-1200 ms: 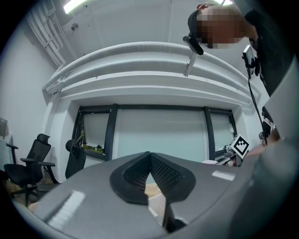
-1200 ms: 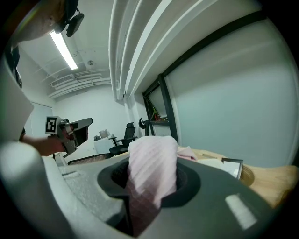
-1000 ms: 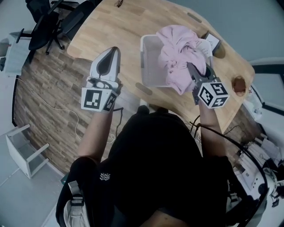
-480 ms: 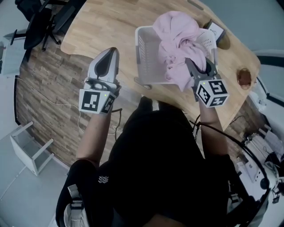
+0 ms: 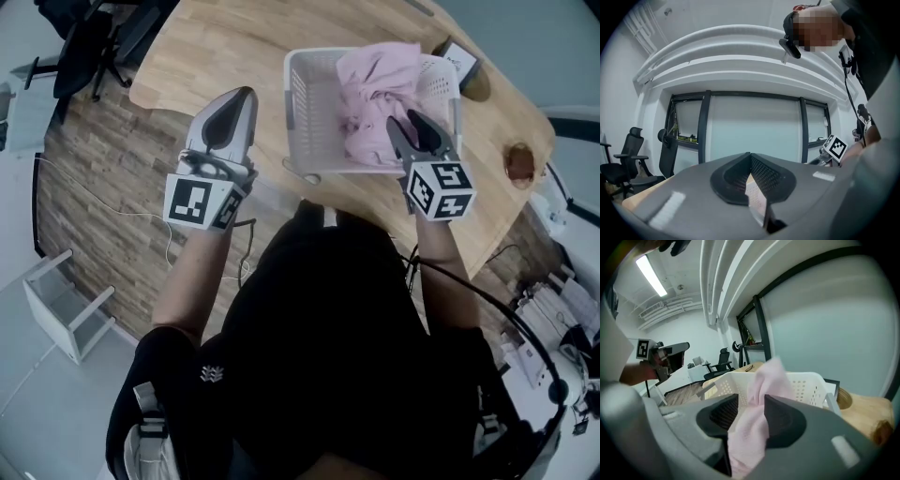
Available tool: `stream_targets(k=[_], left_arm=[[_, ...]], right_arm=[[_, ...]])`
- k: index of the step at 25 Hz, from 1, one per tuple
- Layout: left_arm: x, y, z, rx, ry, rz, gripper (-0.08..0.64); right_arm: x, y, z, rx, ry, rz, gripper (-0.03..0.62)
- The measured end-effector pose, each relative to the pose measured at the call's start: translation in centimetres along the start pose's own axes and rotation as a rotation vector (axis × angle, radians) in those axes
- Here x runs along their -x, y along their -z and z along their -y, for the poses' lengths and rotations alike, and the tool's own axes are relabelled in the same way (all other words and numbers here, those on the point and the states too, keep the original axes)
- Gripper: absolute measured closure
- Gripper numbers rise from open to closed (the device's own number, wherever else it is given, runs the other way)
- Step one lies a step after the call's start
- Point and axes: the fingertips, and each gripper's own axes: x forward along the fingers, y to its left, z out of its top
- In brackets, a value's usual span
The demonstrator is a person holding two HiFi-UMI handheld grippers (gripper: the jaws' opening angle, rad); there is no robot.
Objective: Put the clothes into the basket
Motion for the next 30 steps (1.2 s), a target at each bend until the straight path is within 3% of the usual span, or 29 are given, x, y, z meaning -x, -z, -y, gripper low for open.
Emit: stream_targets(k=[5,13,18,24,30], left_arm=[[-0.9,-1.6,1.1,0.01,0.02,0.043,0.554],[-2.6,-2.7,4.6,-0.019,0.129,0.041,0.554],[-3.7,-5.2,6.2,-0.045,0.165,0.086,0.554],[-5.3,-6.6,8.3,-0.055,0.207,0.113,0.554],[-5.8,-8.1,9.8,-0.068,0.23,0.137,0.554]], right_arm=[[1.4,-0.6,-0.8,0.011,-0.004,0.031,0.428],[5.7,-3.3,-0.4,0.037,-0.047,0.175,0.428],[9.4,-5.3,2.8,-0.064,0.009,0.332,0.428],[14.6,-7.4,6.1,-0.077,0.124,0.457,0.43],[18.5,-8.1,8.3,-0.076,0.197,0.517,0.458]])
